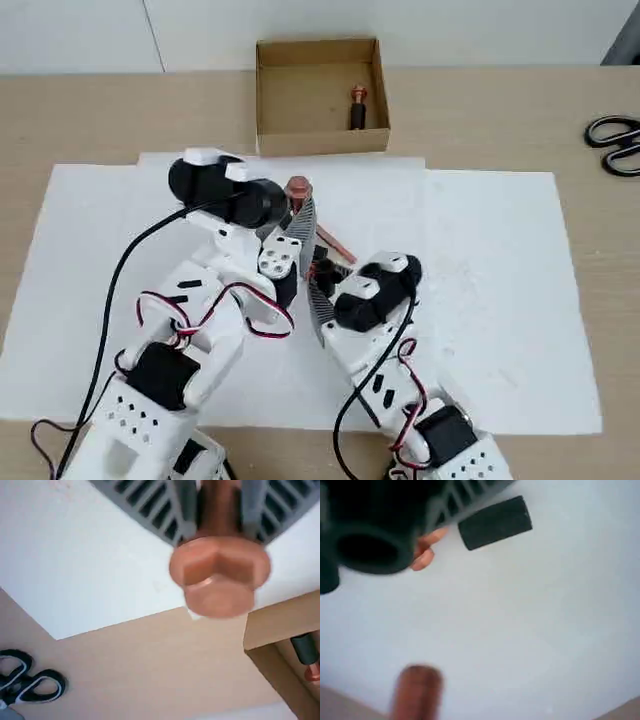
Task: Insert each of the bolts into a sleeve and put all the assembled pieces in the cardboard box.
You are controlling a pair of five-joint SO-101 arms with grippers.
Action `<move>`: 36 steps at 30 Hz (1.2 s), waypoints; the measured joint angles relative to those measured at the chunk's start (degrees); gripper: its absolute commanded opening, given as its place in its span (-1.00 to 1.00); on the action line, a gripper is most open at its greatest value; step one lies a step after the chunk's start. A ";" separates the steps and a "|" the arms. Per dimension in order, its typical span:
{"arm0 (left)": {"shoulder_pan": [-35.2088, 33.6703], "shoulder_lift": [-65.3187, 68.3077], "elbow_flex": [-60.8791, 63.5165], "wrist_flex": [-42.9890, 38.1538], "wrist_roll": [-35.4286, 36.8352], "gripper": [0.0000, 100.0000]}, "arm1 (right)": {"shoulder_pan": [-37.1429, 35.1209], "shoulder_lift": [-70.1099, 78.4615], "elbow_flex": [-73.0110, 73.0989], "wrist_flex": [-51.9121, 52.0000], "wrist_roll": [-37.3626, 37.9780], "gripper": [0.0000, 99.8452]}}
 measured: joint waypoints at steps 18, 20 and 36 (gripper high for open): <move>3.34 0.00 4.92 -1.93 2.73 -0.99 | -1.23 0.00 0.00 0.00 0.00 -0.99; 3.34 0.00 4.92 -1.93 2.73 -0.99 | -1.23 0.00 0.00 0.00 0.00 -0.99; 3.87 -0.18 7.56 -1.49 2.81 -0.99 | -1.32 0.00 0.00 0.00 0.00 -0.99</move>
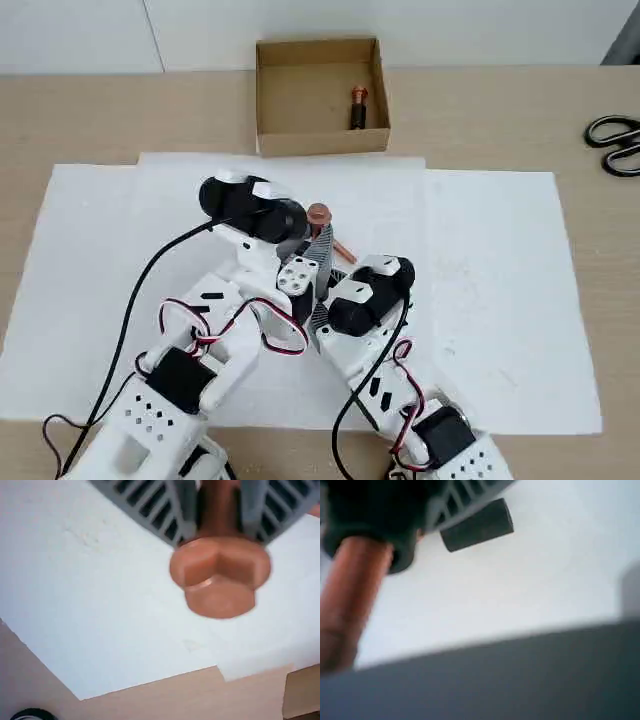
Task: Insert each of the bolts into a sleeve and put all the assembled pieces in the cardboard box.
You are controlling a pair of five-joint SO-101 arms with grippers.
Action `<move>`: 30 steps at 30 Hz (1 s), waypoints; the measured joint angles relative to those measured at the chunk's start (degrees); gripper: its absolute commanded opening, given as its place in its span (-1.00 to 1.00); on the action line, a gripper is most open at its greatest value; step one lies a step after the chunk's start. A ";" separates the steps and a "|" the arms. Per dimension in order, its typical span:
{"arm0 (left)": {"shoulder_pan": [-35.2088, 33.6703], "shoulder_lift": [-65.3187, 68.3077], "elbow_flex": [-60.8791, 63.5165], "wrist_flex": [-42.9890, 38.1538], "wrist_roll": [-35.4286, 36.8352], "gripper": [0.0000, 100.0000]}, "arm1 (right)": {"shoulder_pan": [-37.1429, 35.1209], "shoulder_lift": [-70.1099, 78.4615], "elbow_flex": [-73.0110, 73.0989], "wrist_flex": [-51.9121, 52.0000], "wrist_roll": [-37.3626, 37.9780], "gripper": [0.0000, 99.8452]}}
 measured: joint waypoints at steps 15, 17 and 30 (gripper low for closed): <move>0.09 -0.44 -1.67 8.79 0.00 -0.99 | -0.09 0.00 0.00 0.00 -0.09 -0.99; 0.09 -0.44 -1.67 8.97 0.00 -0.99 | -0.09 0.00 0.00 0.00 -0.09 -0.99; 0.18 -0.44 -2.29 12.75 0.00 -0.99 | -0.09 0.00 0.00 0.00 -0.09 -0.99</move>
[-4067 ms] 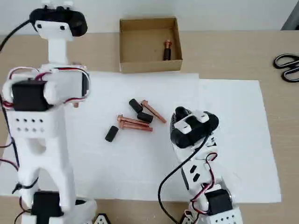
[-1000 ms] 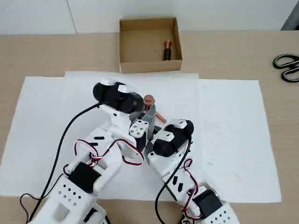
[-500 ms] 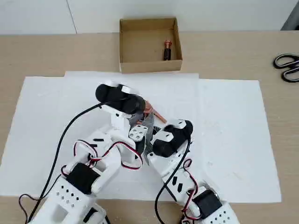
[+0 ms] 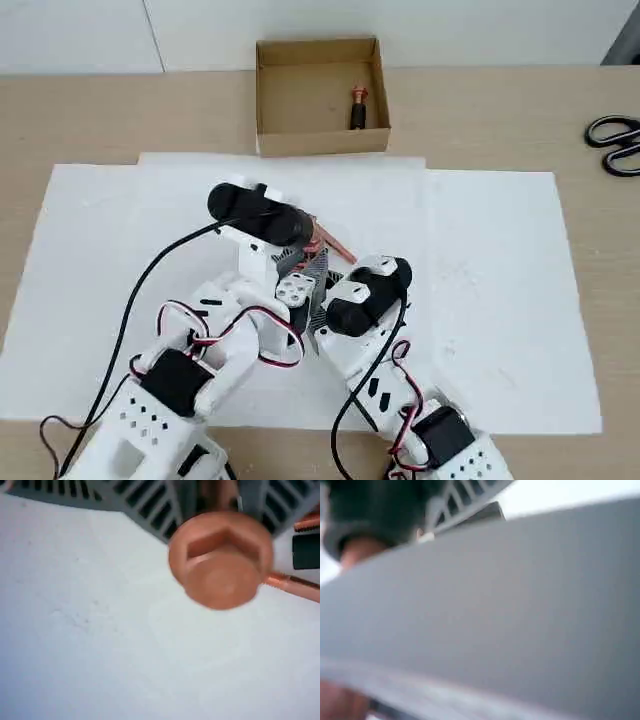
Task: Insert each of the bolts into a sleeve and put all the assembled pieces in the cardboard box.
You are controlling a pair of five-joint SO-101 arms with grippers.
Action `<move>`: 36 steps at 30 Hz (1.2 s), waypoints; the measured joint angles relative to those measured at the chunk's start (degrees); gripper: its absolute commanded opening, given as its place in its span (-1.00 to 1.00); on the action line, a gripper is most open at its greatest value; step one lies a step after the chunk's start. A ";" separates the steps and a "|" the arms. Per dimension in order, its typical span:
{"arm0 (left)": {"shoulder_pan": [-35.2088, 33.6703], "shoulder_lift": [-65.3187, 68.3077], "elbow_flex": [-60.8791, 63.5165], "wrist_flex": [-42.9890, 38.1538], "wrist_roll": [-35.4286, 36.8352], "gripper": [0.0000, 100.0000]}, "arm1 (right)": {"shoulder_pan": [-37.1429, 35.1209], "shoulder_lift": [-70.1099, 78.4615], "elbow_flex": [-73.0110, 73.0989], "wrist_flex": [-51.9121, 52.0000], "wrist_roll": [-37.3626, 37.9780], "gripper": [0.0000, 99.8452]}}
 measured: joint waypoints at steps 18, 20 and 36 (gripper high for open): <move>0.00 -0.26 -0.70 2.73 0.00 -0.99 | -0.09 0.09 0.00 0.09 0.09 -0.99; 0.00 -0.26 -0.70 2.73 0.00 -0.99 | -0.09 0.09 0.00 0.09 0.09 -0.99; 0.09 -0.18 2.20 0.44 0.00 -0.99 | -0.09 0.09 0.00 0.09 0.00 -0.99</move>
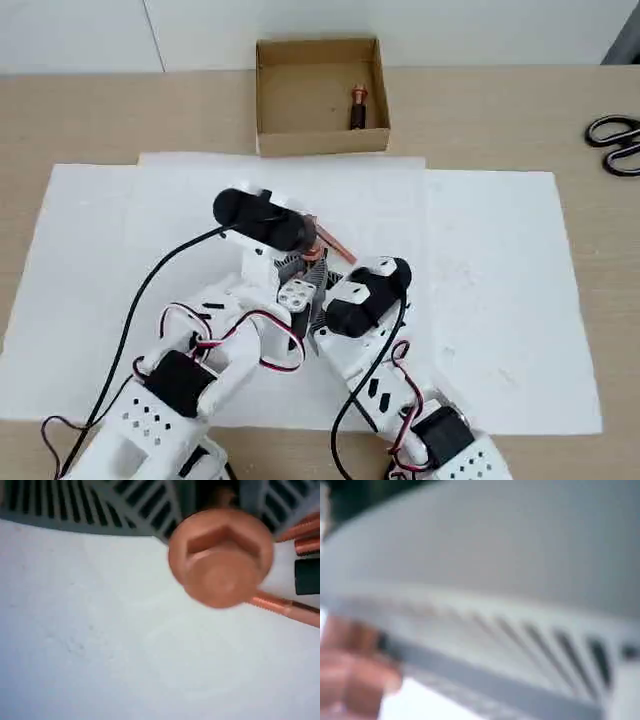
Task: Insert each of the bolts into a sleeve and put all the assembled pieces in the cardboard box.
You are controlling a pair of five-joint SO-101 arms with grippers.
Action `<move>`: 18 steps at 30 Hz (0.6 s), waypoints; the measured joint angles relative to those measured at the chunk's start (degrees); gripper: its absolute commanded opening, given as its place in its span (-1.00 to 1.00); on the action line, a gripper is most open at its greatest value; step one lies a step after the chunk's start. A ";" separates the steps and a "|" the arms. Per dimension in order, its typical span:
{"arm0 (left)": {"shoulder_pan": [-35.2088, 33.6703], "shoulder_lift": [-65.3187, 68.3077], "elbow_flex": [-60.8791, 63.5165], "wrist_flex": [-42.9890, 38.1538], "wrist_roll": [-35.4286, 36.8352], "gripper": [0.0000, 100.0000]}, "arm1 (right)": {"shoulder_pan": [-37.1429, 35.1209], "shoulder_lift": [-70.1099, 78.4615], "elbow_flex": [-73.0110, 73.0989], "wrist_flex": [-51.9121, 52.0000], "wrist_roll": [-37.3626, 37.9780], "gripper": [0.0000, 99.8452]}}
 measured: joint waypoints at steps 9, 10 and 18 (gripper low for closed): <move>0.00 0.00 0.09 0.00 -2.02 -0.74 | 0.00 0.00 0.00 0.00 0.00 -0.99; -0.18 0.00 0.09 0.00 -2.02 -0.71 | 0.00 0.00 0.00 0.00 0.00 -0.99; -0.53 0.00 -4.13 8.62 -2.37 -0.65 | 0.26 -0.09 0.00 -0.09 0.00 -0.99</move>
